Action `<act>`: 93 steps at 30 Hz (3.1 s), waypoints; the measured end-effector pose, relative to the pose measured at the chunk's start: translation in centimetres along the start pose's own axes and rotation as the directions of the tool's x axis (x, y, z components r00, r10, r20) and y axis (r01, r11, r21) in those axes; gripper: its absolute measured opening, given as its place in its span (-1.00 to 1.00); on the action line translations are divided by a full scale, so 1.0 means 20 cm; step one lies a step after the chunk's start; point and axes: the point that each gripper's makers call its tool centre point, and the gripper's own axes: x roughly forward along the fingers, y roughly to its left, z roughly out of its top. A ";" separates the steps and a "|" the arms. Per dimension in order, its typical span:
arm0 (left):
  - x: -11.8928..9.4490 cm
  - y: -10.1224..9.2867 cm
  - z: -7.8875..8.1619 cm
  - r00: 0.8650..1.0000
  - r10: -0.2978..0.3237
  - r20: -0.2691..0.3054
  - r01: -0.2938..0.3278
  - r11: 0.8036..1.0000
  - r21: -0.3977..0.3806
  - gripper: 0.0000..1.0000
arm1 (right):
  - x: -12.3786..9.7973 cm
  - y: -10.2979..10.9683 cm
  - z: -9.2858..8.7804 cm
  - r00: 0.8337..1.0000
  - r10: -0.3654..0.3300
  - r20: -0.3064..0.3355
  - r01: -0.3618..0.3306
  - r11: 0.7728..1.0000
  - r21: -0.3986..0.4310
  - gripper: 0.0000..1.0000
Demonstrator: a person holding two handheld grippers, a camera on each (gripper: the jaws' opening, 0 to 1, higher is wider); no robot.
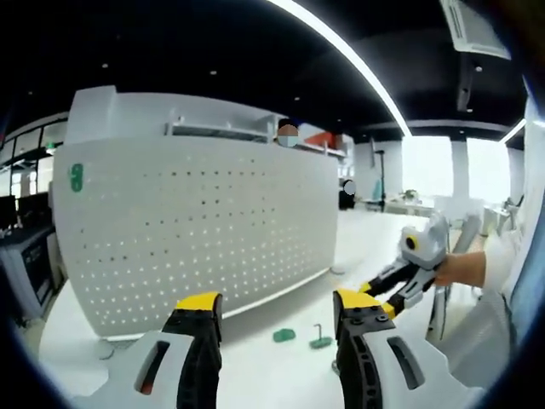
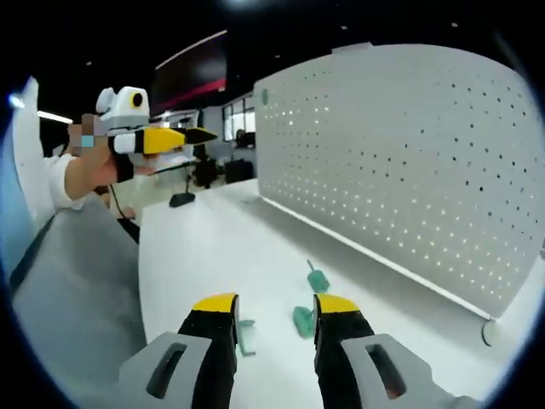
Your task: Insert the hook assembly into the mounting plate slot until the hook locks in place.
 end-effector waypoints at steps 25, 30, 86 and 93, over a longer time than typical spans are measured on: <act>0.01 -0.04 -0.01 1.000 -0.023 -0.014 0.023 1.000 0.002 -0.01 | 0.14 0.19 -0.30 0.978 0.169 -0.118 -0.169 0.986 0.011 -0.75; 0.01 -0.04 -0.01 1.000 -0.025 -0.015 0.025 1.000 0.002 -0.02 | 0.16 0.20 -0.34 0.972 0.183 -0.144 -0.185 0.983 -0.002 -0.80; 0.07 -0.27 -0.19 0.979 -0.158 -0.128 0.165 0.985 0.052 -0.07 | 0.19 0.16 -0.29 0.971 0.130 -0.202 -0.147 0.987 -0.072 -0.98; 0.09 -0.31 -0.25 0.967 -0.186 -0.172 0.200 0.977 0.069 -0.10 | 0.18 0.15 -0.25 0.974 0.115 -0.194 -0.134 0.987 -0.091 -0.98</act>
